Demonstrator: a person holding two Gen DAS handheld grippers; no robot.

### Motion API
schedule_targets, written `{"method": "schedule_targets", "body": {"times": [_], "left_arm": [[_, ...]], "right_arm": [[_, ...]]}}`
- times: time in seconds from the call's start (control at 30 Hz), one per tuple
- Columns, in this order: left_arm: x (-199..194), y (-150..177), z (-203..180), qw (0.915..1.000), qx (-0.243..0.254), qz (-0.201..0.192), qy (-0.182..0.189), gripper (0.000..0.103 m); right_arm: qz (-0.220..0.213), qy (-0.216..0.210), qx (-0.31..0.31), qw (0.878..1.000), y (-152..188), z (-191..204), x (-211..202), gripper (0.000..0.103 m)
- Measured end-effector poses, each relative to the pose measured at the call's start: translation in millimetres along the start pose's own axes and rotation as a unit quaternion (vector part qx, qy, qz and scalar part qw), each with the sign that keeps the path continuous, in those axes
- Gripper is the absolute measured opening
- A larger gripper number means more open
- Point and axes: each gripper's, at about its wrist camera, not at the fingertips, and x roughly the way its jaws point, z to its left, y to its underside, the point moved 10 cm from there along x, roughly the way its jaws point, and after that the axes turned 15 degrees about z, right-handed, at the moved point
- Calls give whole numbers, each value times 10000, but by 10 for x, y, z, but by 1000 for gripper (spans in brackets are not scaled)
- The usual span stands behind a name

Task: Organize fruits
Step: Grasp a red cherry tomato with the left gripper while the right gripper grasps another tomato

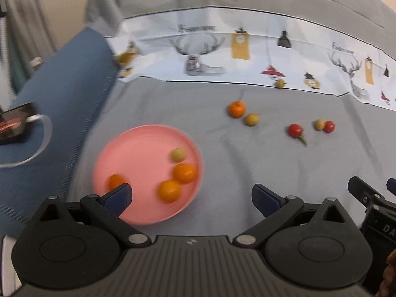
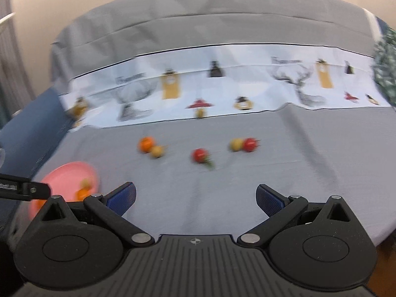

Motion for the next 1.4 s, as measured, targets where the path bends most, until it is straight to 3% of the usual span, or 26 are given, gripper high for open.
{"method": "schedule_targets", "body": {"times": [0.13, 0.33, 0.43, 0.53, 0.67, 0.77, 1.0, 1.03, 1.07, 1.1, 1.13, 1.27, 1.4], "left_arm": [[296, -341, -472, 9987, 217, 217, 417, 103], [853, -909, -1202, 9955, 598, 297, 671, 103], [1228, -1129, -1561, 9938, 770, 401, 698, 103], [1588, -1280, -1785, 9927, 876, 553, 611, 103], [1970, -1389, -1883, 9920, 933, 720, 456, 103], [2177, -1388, -1855, 9909, 777, 942, 568, 103], [2183, -1410, -1809, 9926, 711, 803, 563, 103], [2161, -1401, -1804, 9927, 692, 804, 568, 96], [2119, -1400, -1802, 9932, 708, 742, 555, 88], [2043, -1395, -1809, 9938, 786, 599, 518, 62], [1983, -1395, -1838, 9930, 899, 532, 548, 39], [1805, -1312, -1811, 9920, 824, 609, 732, 38], [1553, -1192, -1671, 9918, 735, 596, 857, 38]], "right_arm": [[-110, 398, 131, 9991, -239, -437, 323, 102], [30, 874, -15, 9962, -549, -974, 1096, 102], [248, 903, -22, 9956, -680, -1111, 1546, 102], [199, 1010, -292, 9943, -799, -1132, 1892, 102], [430, 862, -567, 9937, -817, -1135, 2319, 102], [144, 570, -459, 9972, -838, -1136, 2408, 102], [94, 559, -497, 9972, -856, -1118, 2398, 102], [86, 553, -511, 9971, -863, -1114, 2392, 97], [50, 462, -566, 9973, -870, -1090, 2366, 76], [-56, 360, -675, 9971, -882, -1041, 2323, 41], [-95, 278, -809, 9963, -890, -983, 2290, 37], [-53, 328, -796, 9963, -870, -945, 2231, 36], [-74, 462, -349, 9983, -863, -1089, 2011, 36]]}}
